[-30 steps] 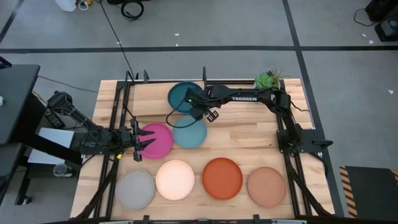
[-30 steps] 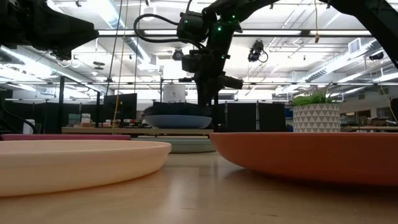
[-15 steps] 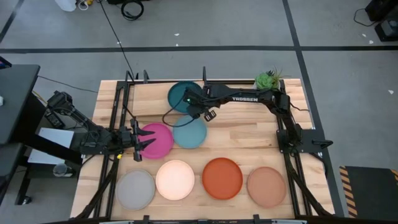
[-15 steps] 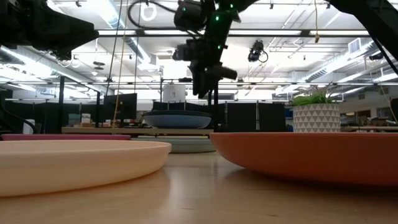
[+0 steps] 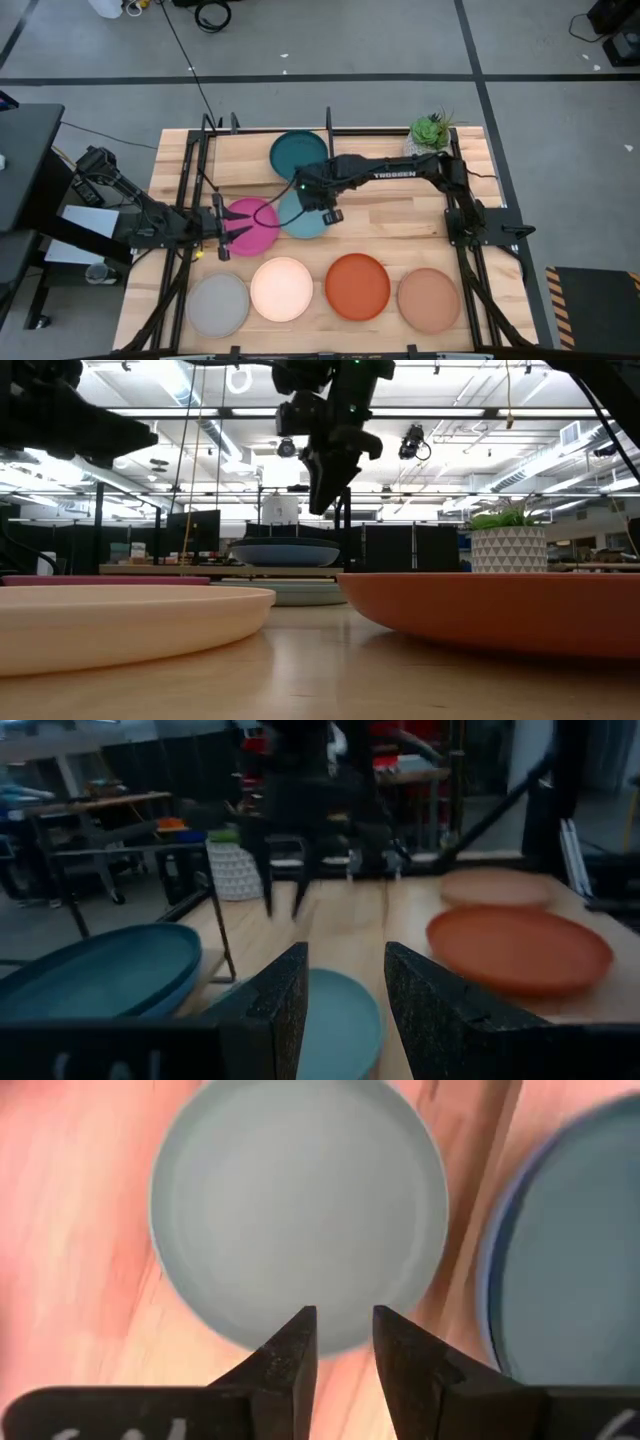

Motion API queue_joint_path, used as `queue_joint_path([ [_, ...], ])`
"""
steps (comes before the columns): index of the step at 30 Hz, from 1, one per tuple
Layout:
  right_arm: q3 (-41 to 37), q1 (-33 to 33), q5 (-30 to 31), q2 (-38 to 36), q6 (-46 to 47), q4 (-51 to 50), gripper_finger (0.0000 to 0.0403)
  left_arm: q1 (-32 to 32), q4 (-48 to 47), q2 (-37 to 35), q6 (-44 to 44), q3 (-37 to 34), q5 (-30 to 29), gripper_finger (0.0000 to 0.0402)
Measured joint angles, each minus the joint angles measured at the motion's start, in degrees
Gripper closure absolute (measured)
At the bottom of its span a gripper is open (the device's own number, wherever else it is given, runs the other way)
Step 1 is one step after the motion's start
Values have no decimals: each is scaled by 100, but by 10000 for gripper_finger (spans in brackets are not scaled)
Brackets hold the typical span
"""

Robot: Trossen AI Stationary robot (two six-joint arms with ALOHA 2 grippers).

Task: Place and stack plates onto a shelf
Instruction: Put the light blue plate on the shelf

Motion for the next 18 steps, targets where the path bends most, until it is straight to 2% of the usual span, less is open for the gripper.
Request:
queue_joint_path([
  [6,-445,191,115,-23,98,550,316,277,80,3,-178,2,-149,260],
  [11,-945,276,104,-280,264,1148,321,670,-67,94,-284,14,372,260],
  [14,-1483,281,102,-538,357,1716,321,899,-593,206,-465,314,764,260],
  [18,-2355,266,98,-975,330,2746,321,1131,-1539,417,-587,851,932,260],
])
